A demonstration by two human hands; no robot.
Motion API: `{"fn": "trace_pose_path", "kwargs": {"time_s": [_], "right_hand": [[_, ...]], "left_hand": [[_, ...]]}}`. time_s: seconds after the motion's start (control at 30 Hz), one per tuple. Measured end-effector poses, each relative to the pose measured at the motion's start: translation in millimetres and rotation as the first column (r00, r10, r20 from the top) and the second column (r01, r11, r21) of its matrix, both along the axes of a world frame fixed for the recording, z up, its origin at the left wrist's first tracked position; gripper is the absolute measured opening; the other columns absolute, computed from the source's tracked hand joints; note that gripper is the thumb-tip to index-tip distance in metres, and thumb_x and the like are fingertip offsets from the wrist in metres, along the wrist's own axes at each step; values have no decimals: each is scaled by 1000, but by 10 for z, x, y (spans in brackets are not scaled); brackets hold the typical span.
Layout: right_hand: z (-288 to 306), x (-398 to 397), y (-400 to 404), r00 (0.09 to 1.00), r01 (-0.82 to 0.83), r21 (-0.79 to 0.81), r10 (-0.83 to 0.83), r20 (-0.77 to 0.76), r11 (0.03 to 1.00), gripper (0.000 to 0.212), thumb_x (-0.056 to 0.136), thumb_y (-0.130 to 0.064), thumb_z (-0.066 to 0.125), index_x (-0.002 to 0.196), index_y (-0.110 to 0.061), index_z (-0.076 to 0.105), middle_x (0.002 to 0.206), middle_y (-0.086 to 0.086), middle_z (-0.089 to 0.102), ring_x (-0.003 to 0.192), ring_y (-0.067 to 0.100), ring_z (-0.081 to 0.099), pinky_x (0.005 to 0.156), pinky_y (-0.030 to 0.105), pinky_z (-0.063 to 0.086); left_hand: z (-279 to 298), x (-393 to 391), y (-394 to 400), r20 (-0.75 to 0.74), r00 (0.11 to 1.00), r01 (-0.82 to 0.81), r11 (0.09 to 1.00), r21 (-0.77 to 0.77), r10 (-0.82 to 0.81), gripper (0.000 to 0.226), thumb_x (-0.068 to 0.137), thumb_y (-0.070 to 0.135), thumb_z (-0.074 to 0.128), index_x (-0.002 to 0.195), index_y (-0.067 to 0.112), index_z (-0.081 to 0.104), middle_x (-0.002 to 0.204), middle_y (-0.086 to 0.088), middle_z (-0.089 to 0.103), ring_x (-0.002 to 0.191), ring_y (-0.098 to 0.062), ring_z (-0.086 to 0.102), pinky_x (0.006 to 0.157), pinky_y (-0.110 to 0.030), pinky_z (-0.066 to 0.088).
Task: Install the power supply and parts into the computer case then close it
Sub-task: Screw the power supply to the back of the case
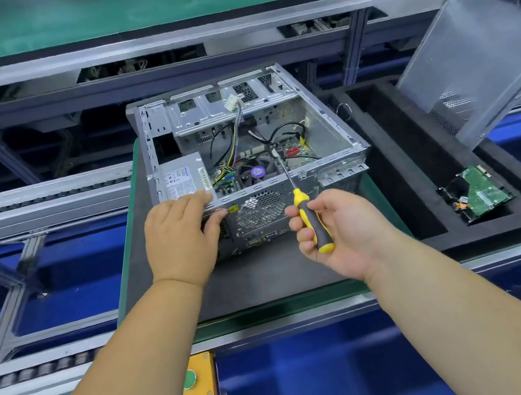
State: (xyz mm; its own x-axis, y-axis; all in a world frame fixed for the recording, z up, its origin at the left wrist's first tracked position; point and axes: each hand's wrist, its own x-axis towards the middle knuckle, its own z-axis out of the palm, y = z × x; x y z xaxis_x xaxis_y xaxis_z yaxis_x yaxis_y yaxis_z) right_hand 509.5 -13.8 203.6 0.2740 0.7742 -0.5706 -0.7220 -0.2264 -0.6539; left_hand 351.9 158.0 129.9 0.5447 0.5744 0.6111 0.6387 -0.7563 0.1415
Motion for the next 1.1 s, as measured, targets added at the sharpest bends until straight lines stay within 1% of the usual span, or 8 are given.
{"fn": "trace_pose_path", "kwargs": {"time_s": [0.17,0.3,0.5,0.63,0.8,0.93,1.0,1.1], "right_hand": [[-7,319,-119,989,38,50,-45,142,998,28,100,-19,48,109,-7,71,67,0,59,50,8,47,46,19,41],[-8,646,-268,959,124,95,-143,243,988,20,98,-20,54,105,-8,69,66,0,58,45,9,38,43,20,31],[33,1238,-515,880,295,28,-283,382,955,22,97,-6,40,96,-9,61,58,5,60,46,13,32,52,25,26],[-56,1580,-675,817,291,-28,-233,528,956,23,92,-6,44,78,-10,62,73,10,64,50,15,35,55,28,29],[-336,1956,-885,758,286,27,-243,606,958,3,91,-14,58,90,-15,61,83,7,68,53,10,46,51,23,34],[-578,2203,-1004,658,305,0,-211,723,952,8,83,-23,63,79,-26,70,80,-1,71,54,3,52,54,22,39],[-697,2308,-1051,589,293,-52,-137,797,955,9,79,-35,60,79,-34,69,78,-8,70,62,7,55,60,27,41],[-905,2427,-1101,472,239,-147,17,881,960,9,80,-43,56,81,-42,65,78,-17,68,67,0,57,57,26,37]], "left_hand": [[-23,55,-66,-100,990,-92,994,55,97,31,90,35,65,111,13,65,104,-6,68,89,-34,58,88,-43,39],[47,194,-277,-59,990,-134,991,-27,132,31,90,30,55,113,8,60,106,-10,63,94,-37,55,89,-45,37],[226,880,-809,25,996,82,993,-88,-80,38,89,26,57,124,10,55,124,-7,57,115,-29,50,100,-39,34],[219,1364,-1087,-3,972,233,961,-147,-236,33,87,19,62,118,9,60,121,-6,60,113,-28,54,100,-41,40],[34,1796,-1389,-64,930,340,914,-220,-361,28,85,13,65,113,10,62,113,-4,63,104,-27,57,92,-40,46],[-198,1998,-1497,-81,926,311,866,-391,-370,27,90,17,60,116,14,60,115,0,62,107,-24,56,96,-37,44],[-328,2068,-1539,-75,939,266,843,-468,-337,26,92,20,58,117,19,59,118,4,60,111,-19,53,99,-31,41],[-501,2144,-1585,-45,957,210,791,-575,-287,23,93,24,56,115,27,59,116,13,58,111,-12,52,99,-30,42]]}}
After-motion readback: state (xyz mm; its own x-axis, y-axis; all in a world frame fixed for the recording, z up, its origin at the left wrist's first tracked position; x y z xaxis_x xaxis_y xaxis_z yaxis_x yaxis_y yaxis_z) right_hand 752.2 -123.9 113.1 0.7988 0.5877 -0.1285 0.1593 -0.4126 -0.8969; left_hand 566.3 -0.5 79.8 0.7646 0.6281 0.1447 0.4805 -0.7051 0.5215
